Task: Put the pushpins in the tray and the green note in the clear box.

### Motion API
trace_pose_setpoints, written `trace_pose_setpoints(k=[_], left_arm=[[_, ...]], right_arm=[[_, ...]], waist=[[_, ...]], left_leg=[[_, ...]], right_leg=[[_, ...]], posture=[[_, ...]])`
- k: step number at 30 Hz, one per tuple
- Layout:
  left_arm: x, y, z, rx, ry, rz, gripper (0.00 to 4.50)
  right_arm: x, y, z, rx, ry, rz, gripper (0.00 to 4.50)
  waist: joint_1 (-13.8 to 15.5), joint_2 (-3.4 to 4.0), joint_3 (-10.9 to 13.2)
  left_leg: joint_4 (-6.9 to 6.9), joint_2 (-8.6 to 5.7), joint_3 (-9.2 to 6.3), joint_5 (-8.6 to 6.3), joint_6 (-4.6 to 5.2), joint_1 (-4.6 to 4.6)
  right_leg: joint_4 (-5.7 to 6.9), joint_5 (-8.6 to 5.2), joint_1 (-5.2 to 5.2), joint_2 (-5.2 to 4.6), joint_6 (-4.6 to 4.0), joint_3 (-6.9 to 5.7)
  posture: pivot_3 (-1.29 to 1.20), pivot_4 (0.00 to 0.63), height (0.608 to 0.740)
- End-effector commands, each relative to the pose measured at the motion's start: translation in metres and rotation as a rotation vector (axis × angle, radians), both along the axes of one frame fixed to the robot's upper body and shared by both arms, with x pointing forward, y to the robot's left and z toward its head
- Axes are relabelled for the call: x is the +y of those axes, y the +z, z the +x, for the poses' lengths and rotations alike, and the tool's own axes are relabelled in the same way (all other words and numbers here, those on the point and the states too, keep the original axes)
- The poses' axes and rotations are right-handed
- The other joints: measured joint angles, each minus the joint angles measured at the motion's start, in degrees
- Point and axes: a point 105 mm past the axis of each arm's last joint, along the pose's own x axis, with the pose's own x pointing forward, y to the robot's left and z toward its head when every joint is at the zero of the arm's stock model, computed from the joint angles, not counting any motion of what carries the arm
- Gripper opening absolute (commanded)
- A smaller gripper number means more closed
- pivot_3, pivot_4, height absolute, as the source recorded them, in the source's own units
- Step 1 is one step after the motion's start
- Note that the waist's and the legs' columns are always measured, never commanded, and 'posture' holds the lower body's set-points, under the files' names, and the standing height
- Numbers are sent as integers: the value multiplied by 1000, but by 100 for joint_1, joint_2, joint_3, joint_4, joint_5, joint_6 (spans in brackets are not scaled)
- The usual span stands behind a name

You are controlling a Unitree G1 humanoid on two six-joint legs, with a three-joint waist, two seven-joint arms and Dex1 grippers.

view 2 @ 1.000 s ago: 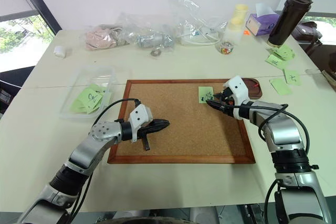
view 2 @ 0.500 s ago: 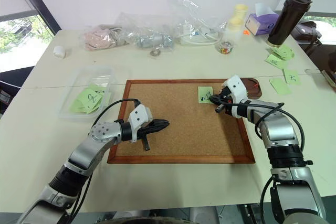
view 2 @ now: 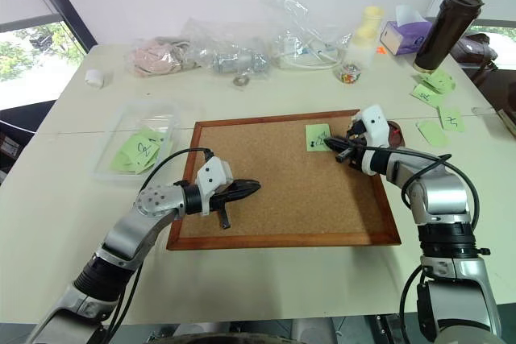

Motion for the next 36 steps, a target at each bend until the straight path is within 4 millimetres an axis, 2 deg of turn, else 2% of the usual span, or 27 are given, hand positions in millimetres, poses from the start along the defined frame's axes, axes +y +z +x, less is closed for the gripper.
trace_pose_setpoints(k=[1,4,10,13,20,23,32,35,36], left_arm=[[8,-28,-5,105,23,65,0],[8,-28,-5,108,21,65,0],[8,-28,-5,111,20,66,0],[8,-28,-5,108,19,66,0],[8,-28,-5,101,21,68,0],[9,-28,-5,100,22,70,0],[10,-28,-6,98,18,73,0],[9,-28,-6,96,16,74,0],[9,-28,-6,96,16,74,0]], right_arm=[[-33,65,4,-214,-121,29,49],[-43,63,3,-208,-143,16,49],[-50,63,2,-212,-166,5,49],[-62,52,4,-181,-213,-8,49],[-101,10,10,-84,-358,-65,49],[-112,2,13,-72,-399,-69,49],[-122,-9,16,-54,-436,-54,49],[-123,-11,16,-47,-435,-51,865],[-122,-11,16,-46,-434,-49,1375]], waist=[[-9,4,-1],[-14,1,-1],[-25,3,-3],[-20,3,-3],[-26,3,-3],[-28,4,-4],[-33,4,-4],[-33,5,-4],[-33,5,-5]], left_leg=[[0,0,0,0,0,0],[-3,-1,-8,0,0,1],[-4,5,-2,0,0,4],[-4,4,-1,0,0,5],[-4,4,0,0,0,5],[-4,3,2,0,0,5],[-4,4,3,0,0,5],[-4,4,3,0,0,5],[-4,4,3,0,0,5]], right_leg=[[0,0,0,0,0,0],[0,0,2,0,0,-4],[-1,0,4,1,0,0],[-1,0,3,1,0,-1],[-1,0,3,2,0,-1],[0,0,3,2,0,0],[-1,0,3,2,0,0],[-1,0,3,2,0,0],[-1,0,3,2,0,0]], posture=[[0,150,740],[0,150,740],[0,150,740],[0,150,740],[0,150,740],[0,150,740],[0,150,740],[0,150,740],[0,150,740]])
